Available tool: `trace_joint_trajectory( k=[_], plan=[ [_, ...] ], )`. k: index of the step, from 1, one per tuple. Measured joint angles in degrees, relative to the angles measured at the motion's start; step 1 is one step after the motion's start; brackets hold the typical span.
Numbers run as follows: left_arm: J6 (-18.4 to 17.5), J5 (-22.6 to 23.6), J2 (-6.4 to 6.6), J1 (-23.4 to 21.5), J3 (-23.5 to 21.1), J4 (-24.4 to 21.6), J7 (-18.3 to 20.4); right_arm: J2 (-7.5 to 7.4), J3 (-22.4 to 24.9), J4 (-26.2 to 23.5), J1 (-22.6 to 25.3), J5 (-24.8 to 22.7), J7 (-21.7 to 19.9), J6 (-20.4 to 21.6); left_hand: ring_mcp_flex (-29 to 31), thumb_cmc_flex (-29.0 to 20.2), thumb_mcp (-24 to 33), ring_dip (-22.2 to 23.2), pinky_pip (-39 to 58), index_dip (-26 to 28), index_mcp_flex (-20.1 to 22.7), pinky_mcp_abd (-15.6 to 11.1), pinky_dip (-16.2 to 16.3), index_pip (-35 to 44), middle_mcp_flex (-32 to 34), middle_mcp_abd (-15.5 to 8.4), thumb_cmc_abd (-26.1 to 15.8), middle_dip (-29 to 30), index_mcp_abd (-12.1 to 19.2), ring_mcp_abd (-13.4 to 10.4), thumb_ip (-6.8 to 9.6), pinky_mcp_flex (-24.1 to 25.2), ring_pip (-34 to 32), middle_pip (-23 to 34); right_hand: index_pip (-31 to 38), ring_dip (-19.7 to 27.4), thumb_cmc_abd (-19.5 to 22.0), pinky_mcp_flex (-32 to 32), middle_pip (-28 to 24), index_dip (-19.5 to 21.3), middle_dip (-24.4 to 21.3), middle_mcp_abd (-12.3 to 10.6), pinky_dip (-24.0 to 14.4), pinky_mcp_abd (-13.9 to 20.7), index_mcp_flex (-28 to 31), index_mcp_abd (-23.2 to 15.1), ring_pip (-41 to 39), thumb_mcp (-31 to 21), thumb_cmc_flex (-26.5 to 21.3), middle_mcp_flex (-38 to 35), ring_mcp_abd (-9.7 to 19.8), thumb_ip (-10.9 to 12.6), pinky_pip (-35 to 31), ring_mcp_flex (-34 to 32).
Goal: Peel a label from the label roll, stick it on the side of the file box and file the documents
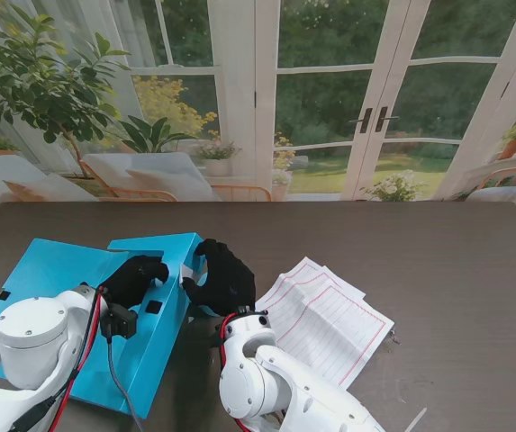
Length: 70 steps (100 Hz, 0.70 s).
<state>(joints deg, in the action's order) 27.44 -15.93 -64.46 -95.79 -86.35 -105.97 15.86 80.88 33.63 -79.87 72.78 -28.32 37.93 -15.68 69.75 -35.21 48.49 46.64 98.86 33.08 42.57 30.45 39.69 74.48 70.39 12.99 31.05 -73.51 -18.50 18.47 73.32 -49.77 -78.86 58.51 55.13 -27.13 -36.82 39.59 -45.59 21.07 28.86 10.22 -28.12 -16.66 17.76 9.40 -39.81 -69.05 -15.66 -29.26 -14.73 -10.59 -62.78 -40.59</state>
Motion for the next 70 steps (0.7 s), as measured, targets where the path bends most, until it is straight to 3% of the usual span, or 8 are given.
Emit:
trace_joint_trajectory(
  k=[61,64,70],
  plan=[
    [0.0,0.2,0.08,-0.3,0.1,0.0,0.2,0.75,-0.2,0.0,0.3,-0.2,1.0,-3.0,0.0,0.0,0.0,0.0,0.0,0.1,0.0,-0.1,0.0,0.0,0.0,0.0,0.0,0.0,0.0,0.0,-0.01,0.0,0.0,0.0,-0.5,0.0,0.0,0.0,-0.1,-0.6,-0.5,1.1,0.0,0.0,-1.9,0.2,-0.4,0.2,0.2,1.8,-1.6,0.6,0.0,1.3],
    [0.1,0.2,0.07,-0.4,0.1,0.0,0.2,0.79,-0.3,0.0,0.3,-0.3,1.0,-3.2,0.0,0.0,0.0,0.0,0.0,0.1,0.0,-0.1,0.0,0.0,0.0,0.0,0.0,0.0,0.0,0.0,-0.01,0.0,0.0,0.0,-0.6,0.0,0.0,0.0,-0.1,-0.6,-0.6,1.1,0.0,0.0,-2.3,0.3,-0.4,0.9,0.3,2.2,-1.7,1.9,0.0,1.8],
    [0.1,0.2,0.07,-0.4,0.2,0.0,0.1,0.88,-0.3,-0.1,0.4,-0.5,1.2,-3.8,0.0,0.0,0.0,0.0,0.0,0.2,0.0,-0.1,0.0,0.0,0.0,0.0,0.0,0.0,0.0,0.0,0.05,0.0,0.0,0.0,-1.0,0.0,0.1,0.0,-0.1,-0.8,-0.6,1.2,0.0,0.0,-2.4,0.3,-0.1,1.0,0.7,2.2,-1.8,2.0,0.0,2.4]
  ],
)
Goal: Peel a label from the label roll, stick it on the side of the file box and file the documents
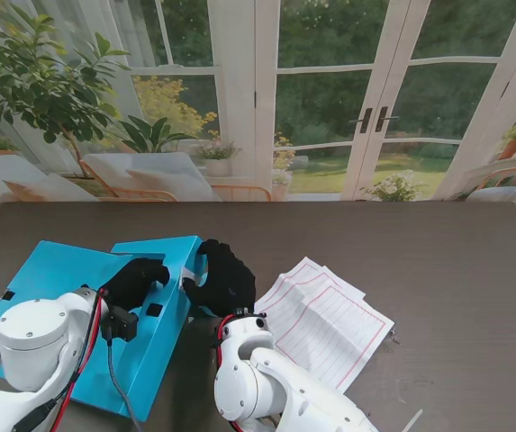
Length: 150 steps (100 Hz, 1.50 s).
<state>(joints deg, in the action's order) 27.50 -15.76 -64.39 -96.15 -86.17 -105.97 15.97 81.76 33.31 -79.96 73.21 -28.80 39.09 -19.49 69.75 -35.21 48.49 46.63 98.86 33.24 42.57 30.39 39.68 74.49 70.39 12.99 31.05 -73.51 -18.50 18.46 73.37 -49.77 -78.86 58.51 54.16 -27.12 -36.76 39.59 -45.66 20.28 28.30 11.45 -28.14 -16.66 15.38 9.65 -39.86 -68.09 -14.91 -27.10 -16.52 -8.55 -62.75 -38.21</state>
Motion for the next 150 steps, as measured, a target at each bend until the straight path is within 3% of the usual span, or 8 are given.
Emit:
trace_joint_trajectory(
  k=[56,86,122,150],
  plan=[
    [-0.1,-0.4,-0.56,-0.7,-0.1,-0.4,-1.9,0.04,0.3,-1.0,0.4,-0.3,-0.9,-1.8,0.0,0.0,0.0,0.0,0.0,0.1,0.0,0.0,0.0,0.0,0.0,0.0,0.0,0.0,0.0,0.0,0.41,0.0,0.0,0.0,-2.5,0.3,1.3,0.0,0.0,-1.1,0.0,0.2,0.0,0.0,-1.2,-1.4,0.1,1.8,0.7,1.5,-0.3,0.6,0.0,0.6],
    [-0.1,-0.4,-0.76,-1.5,-1.0,-0.6,-2.2,-0.73,1.7,-1.1,0.1,-0.2,-2.0,-2.1,0.0,0.0,0.0,0.0,0.0,0.1,0.1,0.0,0.0,0.0,0.0,0.0,0.0,0.0,0.0,0.0,0.41,0.0,0.0,0.0,-2.5,0.5,1.3,0.0,0.0,-1.1,0.0,0.2,0.0,0.0,-1.2,-1.4,0.1,1.9,0.7,1.5,-0.3,0.6,0.3,0.6],
    [0.2,1.7,-1.22,-1.6,-2.1,-0.1,-4.6,-3.31,4.3,-3.5,0.6,-2.2,-4.7,-1.3,0.0,0.6,0.1,0.0,0.0,0.1,0.1,0.0,0.0,0.0,0.0,0.0,0.0,0.0,0.0,0.0,0.69,0.0,0.0,0.0,-2.5,0.5,1.3,0.0,0.0,-1.1,0.0,0.2,0.0,0.0,-1.2,-1.4,0.1,2.1,0.7,1.5,-0.3,0.6,0.5,0.6],
    [1.6,4.3,-1.38,1.5,-1.8,4.6,-5.3,-5.98,7.2,-6.0,2.4,-4.1,-7.3,1.7,0.0,0.6,0.1,0.0,0.0,0.1,0.1,0.0,0.0,0.0,0.0,0.0,0.0,0.0,0.0,0.0,0.69,0.2,0.0,0.0,-2.5,0.5,2.7,0.0,0.0,-1.1,-0.1,0.2,0.0,0.0,-1.1,-2.1,0.2,2.4,0.7,1.4,-0.3,0.6,0.5,0.6]
  ],
)
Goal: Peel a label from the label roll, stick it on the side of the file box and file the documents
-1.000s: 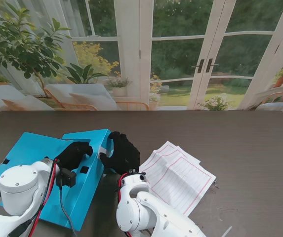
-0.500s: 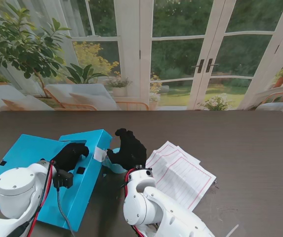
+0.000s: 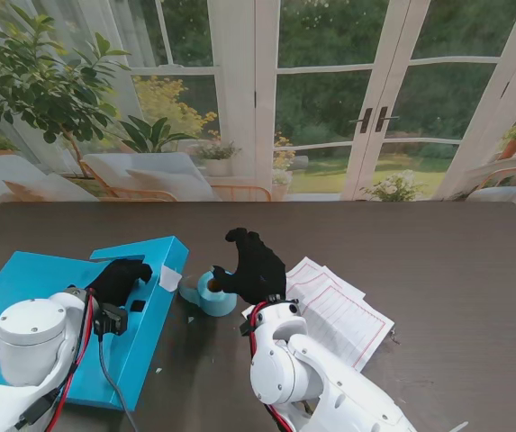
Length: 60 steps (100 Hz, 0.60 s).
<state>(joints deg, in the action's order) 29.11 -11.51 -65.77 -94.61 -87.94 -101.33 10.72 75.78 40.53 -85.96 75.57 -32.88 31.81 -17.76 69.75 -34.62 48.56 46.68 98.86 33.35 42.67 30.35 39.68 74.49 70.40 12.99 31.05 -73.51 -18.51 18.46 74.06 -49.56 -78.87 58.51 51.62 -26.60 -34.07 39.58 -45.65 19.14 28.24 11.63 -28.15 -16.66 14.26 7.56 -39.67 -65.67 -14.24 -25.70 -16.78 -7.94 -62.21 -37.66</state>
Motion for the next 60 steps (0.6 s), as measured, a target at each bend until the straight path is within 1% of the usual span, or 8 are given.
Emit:
trace_joint_trajectory(
  k=[19,34,40,60],
  plan=[
    [0.3,1.8,-0.18,1.7,0.2,3.0,-0.6,-1.39,1.6,-1.1,1.2,-0.8,-1.0,1.7,-0.1,0.0,0.0,0.0,0.0,0.0,0.0,0.0,0.0,0.0,0.0,0.0,0.0,0.0,0.0,0.0,0.00,0.7,0.0,0.0,0.1,0.0,0.0,0.0,0.0,-0.6,0.0,0.0,0.0,0.0,0.2,-0.6,0.4,0.0,0.0,0.0,0.0,0.0,0.0,0.0],
    [0.4,4.0,-0.15,3.5,0.7,5.7,-0.5,-2.29,2.8,-1.8,2.1,-1.9,-1.6,3.4,-0.5,0.0,0.0,0.0,0.0,0.0,0.0,0.0,0.1,0.0,0.0,0.0,0.0,0.0,0.0,0.0,0.00,1.9,0.0,0.0,0.4,0.0,0.0,0.0,0.0,-0.7,0.0,0.0,0.0,0.0,0.8,-0.7,0.4,0.0,0.0,-0.1,0.0,0.0,0.0,0.0],
    [0.5,4.2,-0.13,4.3,1.0,6.8,-0.6,-2.58,3.1,-2.1,2.3,-2.1,-1.8,3.8,-0.6,0.0,0.0,0.0,0.0,0.0,0.0,0.0,0.2,0.0,0.0,0.0,0.0,0.0,0.0,0.0,0.00,2.0,0.0,0.0,0.3,0.0,0.0,0.0,0.0,-0.7,0.0,0.0,0.0,0.0,1.8,-0.7,0.4,0.0,0.0,-0.1,0.0,0.0,0.0,0.0],
    [0.6,6.0,-0.11,6.4,2.4,9.9,-0.9,-3.29,4.3,-2.7,3.3,-2.8,-2.3,5.4,-1.1,0.0,0.0,0.0,-0.1,0.0,0.0,0.0,0.8,0.0,0.0,0.0,0.0,0.0,0.0,0.0,-0.01,2.9,0.0,0.0,0.2,0.0,0.0,0.0,0.0,-0.7,0.0,0.0,0.0,0.0,1.8,-0.7,0.5,0.1,0.0,-0.1,0.0,0.0,0.0,0.0]
  ],
)
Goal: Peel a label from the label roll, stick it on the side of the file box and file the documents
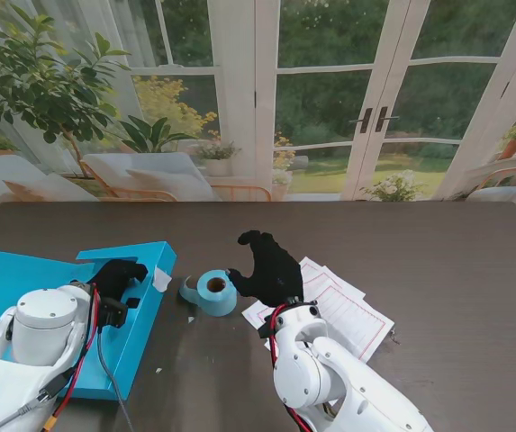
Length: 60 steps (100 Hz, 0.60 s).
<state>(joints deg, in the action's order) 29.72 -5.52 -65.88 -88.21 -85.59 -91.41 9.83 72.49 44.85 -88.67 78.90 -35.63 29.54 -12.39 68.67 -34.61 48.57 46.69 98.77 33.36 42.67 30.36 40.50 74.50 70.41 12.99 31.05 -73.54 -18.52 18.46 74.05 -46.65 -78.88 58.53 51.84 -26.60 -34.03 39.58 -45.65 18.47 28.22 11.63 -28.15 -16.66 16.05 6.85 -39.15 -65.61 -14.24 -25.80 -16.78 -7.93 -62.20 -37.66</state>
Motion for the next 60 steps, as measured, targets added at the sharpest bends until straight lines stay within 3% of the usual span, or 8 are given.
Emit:
trace_joint_trajectory(
  k=[36,54,60],
  plan=[
    [0.2,0.9,-0.24,3.3,2.5,4.9,-1.2,-1.00,2.1,-0.8,1.7,-0.5,-0.9,2.9,-2.2,0.0,0.0,0.2,-0.9,-0.3,-0.5,0.0,1.3,0.0,-0.9,0.0,-0.6,-0.1,0.0,0.2,-0.52,3.0,0.0,0.0,-0.5,0.0,0.0,0.0,-0.1,0.0,0.0,0.0,0.0,0.0,0.6,-0.5,0.3,0.0,0.0,-0.8,0.0,0.0,0.0,0.0],
    [0.8,1.2,-0.72,5.3,3.9,7.9,-2.7,-1.50,3.4,-1.4,2.7,-0.7,-1.2,4.5,-6.2,0.0,1.5,2.0,-5.3,-1.0,-1.3,0.0,8.0,-0.8,-2.1,0.4,-1.3,-0.7,-0.2,2.6,-0.55,7.2,1.3,-1.2,-0.5,0.0,0.0,0.0,-0.1,0.0,0.0,0.0,0.0,0.0,0.6,-0.6,0.4,0.0,0.0,-0.8,0.0,0.0,0.0,0.0],
    [0.8,1.2,-0.98,5.8,4.2,8.9,-3.2,-1.65,3.6,-1.4,2.9,-0.7,-1.3,4.8,-7.7,0.0,2.2,2.2,-6.2,-1.3,-1.4,0.1,8.7,-1.4,-2.7,0.7,-2.0,-0.8,-0.4,3.3,-0.55,8.6,2.1,-1.6,-0.5,0.0,0.0,0.0,-0.1,0.0,0.0,0.0,0.0,0.0,0.6,-0.6,0.5,0.0,0.0,-0.8,0.1,0.0,0.0,0.0]
  ],
)
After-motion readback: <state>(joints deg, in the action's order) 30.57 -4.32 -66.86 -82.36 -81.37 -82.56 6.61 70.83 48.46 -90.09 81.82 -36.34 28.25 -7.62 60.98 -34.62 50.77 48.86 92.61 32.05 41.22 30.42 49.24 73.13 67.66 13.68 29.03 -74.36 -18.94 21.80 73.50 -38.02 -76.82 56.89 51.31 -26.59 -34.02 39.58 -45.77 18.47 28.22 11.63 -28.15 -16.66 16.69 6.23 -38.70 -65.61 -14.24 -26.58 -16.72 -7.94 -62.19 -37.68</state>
